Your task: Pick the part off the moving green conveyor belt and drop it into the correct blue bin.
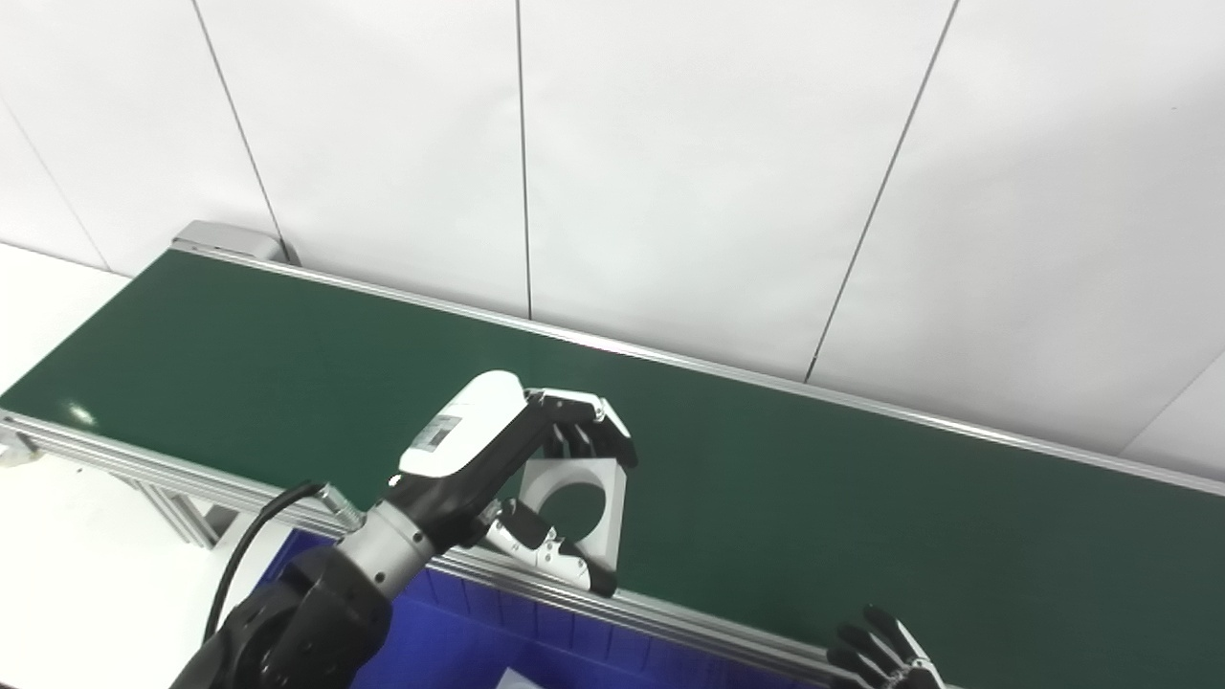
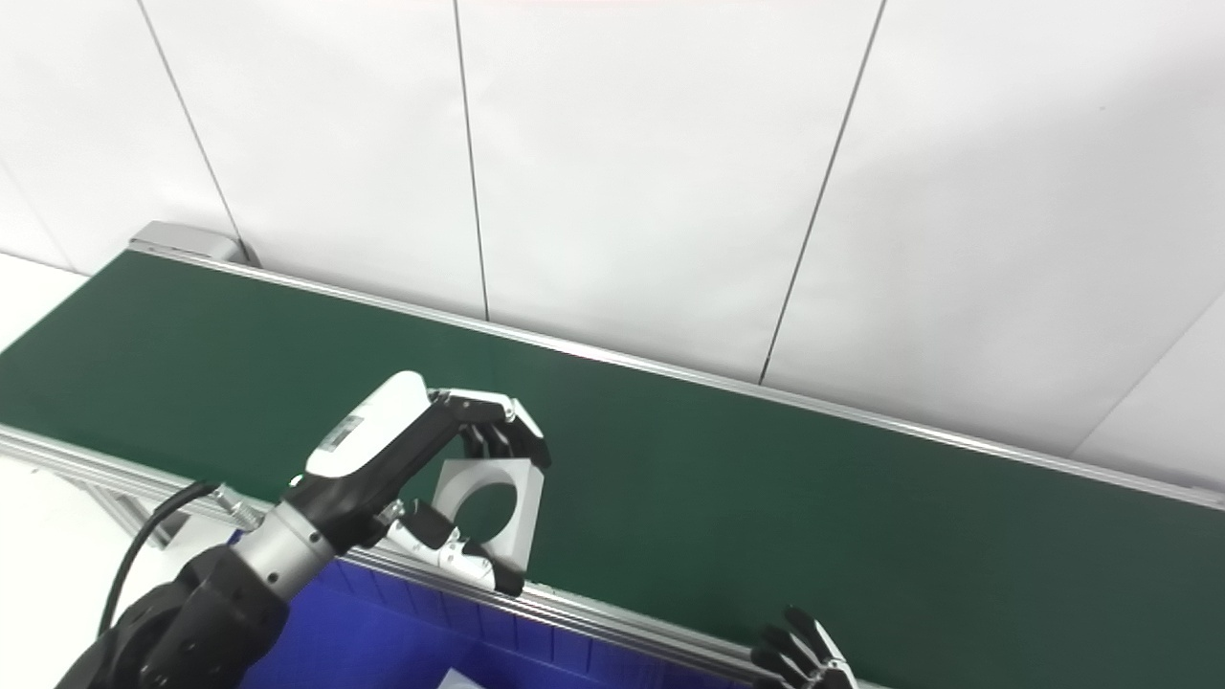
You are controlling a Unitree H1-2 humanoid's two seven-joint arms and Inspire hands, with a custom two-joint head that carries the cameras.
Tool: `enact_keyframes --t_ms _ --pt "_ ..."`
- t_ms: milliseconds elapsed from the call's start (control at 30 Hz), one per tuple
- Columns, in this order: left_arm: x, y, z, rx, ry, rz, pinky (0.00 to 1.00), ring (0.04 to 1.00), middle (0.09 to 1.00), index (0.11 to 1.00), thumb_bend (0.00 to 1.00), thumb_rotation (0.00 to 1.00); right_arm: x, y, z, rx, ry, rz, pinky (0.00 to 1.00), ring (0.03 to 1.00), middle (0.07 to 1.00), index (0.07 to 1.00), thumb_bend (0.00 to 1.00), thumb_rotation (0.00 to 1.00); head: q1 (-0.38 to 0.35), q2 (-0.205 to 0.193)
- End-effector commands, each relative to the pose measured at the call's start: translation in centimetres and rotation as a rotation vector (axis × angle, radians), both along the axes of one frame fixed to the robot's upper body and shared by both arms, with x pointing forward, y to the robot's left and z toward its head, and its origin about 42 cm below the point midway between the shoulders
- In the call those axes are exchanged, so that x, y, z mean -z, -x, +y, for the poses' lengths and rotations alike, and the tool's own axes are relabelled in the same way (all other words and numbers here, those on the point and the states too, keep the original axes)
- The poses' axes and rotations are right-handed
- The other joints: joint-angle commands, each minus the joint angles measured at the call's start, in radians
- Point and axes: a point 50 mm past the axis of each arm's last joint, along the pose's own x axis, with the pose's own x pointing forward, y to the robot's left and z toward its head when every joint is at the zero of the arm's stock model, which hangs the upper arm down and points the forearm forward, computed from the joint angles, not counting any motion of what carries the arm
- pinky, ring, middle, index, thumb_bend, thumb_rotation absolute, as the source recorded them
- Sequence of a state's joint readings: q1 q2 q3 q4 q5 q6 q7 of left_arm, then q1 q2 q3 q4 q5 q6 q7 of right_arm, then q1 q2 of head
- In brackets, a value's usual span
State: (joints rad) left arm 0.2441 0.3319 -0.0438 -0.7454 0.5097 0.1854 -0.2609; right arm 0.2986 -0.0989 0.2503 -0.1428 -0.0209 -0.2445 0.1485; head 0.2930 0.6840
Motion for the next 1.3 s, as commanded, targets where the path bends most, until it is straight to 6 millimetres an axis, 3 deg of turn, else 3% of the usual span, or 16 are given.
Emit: enact_keyframes --t_ms 0,100,300,400,533,867,1267 --pt "-0.9 0.8 -0.2 0.005 0.013 -0.045 0.38 0.402 0.476 0.555 0.47 0.0 -1.4 -0.1 0.2 -0.003 -0.014 -0.057 0.67 0.757 0.81 0.879 0.64 0.5 -0.001 0.006" --pt "-0.7 1.4 0.0 -0.011 0.024 -0.044 0.37 0.402 0.47 0.551 0.47 0.0 -1.8 -0.2 0.1 0.003 -0.016 -0.063 0.66 0.751 0.807 0.871 0.65 0.5 -0.002 0.054" --pt "-0.6 2.2 0.4 -0.031 0.054 -0.019 0.35 0.404 0.478 0.551 0.47 0.0 -2.5 -0.3 -0.2 0.01 -0.014 -0.06 0.66 0.749 0.803 0.869 0.66 0.56 -0.007 0.111" --pt "-0.8 2.6 0.8 -0.04 0.047 -0.01 0.35 0.406 0.482 0.551 0.47 0.0 -3.0 -0.6 -0.3 0.011 -0.016 -0.061 0.66 0.745 0.799 0.866 0.67 0.57 -0.001 0.177" --pt "-0.5 3.1 1.1 -0.05 0.048 0.012 0.33 0.416 0.492 0.551 0.47 0.0 -3.7 -0.9 -0.3 0.013 -0.012 -0.063 0.66 0.737 0.791 0.858 0.71 0.59 0.011 0.214" --pt "1.6 4.4 2.0 -0.134 -0.003 0.105 0.36 0.419 0.5 0.528 0.47 0.0 -4.6 -1.2 -0.4 0.016 -0.016 -0.066 0.63 0.725 0.784 0.839 0.72 0.59 0.028 0.254" --pt "4.1 5.7 2.5 -0.18 -0.021 0.181 0.37 0.422 0.497 0.525 0.48 0.0 -4.7 -1.2 -0.5 0.02 -0.015 -0.07 0.62 0.721 0.78 0.833 0.73 0.6 0.043 0.252"
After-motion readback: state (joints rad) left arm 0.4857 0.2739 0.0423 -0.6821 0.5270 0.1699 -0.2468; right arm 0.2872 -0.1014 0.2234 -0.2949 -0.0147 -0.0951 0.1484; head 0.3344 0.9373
